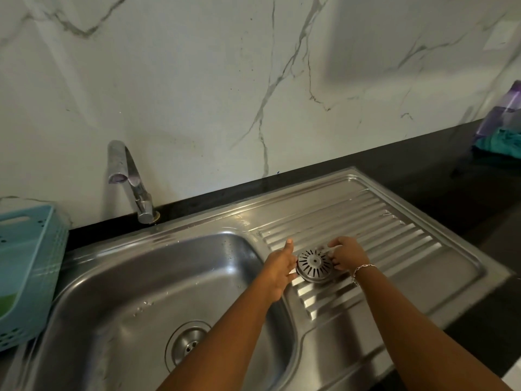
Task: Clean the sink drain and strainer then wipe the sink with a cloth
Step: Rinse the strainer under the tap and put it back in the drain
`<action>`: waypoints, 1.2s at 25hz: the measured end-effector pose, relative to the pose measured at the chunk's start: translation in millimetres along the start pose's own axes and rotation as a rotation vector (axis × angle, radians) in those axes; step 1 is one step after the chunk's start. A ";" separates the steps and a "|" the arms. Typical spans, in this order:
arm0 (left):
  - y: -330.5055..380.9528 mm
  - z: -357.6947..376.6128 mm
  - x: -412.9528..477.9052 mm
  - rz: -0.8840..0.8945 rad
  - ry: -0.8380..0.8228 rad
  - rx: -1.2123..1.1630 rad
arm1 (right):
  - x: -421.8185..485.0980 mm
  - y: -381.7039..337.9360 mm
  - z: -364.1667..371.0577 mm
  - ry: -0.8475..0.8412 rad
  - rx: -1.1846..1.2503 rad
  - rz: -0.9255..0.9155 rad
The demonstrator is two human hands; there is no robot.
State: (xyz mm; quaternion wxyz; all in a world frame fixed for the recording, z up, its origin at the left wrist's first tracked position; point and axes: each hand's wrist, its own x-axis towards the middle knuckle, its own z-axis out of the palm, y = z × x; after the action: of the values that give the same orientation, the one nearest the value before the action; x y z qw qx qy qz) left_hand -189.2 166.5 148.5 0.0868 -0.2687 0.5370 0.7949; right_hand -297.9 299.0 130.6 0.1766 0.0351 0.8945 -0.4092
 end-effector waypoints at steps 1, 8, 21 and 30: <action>1.1 -0.2 0.2 -0.006 -0.004 -0.007 | 0.5 -2.4 0.7 -0.021 0.022 0.028; -2.5 -8.6 4.3 -0.009 -0.007 -0.118 | -1.1 -14.2 -2.0 -0.067 0.288 0.145; 2.5 -92.0 -35.8 0.240 0.247 0.186 | -50.3 -83.1 48.1 -0.468 0.534 -0.064; -10.6 -204.1 -98.4 0.293 0.548 0.125 | -95.1 -140.5 171.8 -0.768 0.412 -0.169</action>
State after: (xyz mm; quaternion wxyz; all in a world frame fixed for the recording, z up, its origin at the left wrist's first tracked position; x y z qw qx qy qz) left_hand -33.9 1.8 134.2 -0.1601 -0.3868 0.6210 0.6626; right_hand -188.7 85.8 160.9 0.4515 -0.1583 0.6636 -0.5751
